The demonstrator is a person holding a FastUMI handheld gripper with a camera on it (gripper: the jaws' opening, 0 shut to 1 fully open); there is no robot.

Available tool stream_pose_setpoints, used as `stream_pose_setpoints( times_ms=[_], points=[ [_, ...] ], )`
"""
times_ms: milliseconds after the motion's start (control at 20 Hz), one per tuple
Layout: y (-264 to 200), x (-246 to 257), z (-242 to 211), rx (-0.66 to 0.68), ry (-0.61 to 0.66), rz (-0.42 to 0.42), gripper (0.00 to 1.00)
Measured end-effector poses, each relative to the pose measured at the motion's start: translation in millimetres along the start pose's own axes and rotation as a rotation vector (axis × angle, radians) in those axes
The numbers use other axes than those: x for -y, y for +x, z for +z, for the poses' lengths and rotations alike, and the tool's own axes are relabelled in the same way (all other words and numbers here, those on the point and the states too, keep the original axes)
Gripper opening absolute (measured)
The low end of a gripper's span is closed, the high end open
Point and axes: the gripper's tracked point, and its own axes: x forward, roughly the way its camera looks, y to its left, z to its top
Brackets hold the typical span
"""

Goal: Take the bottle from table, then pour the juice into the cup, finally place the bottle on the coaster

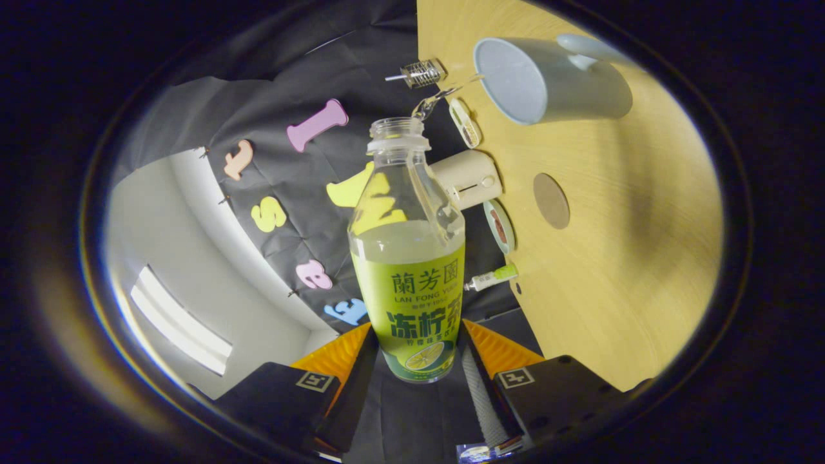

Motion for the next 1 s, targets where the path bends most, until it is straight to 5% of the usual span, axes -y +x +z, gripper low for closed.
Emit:
stream_pose_setpoints(
  times_ms=[1000],
  points=[
    [3.2,-10.9,-1.2,-0.022,0.056,0.027,0.77]
  ],
)
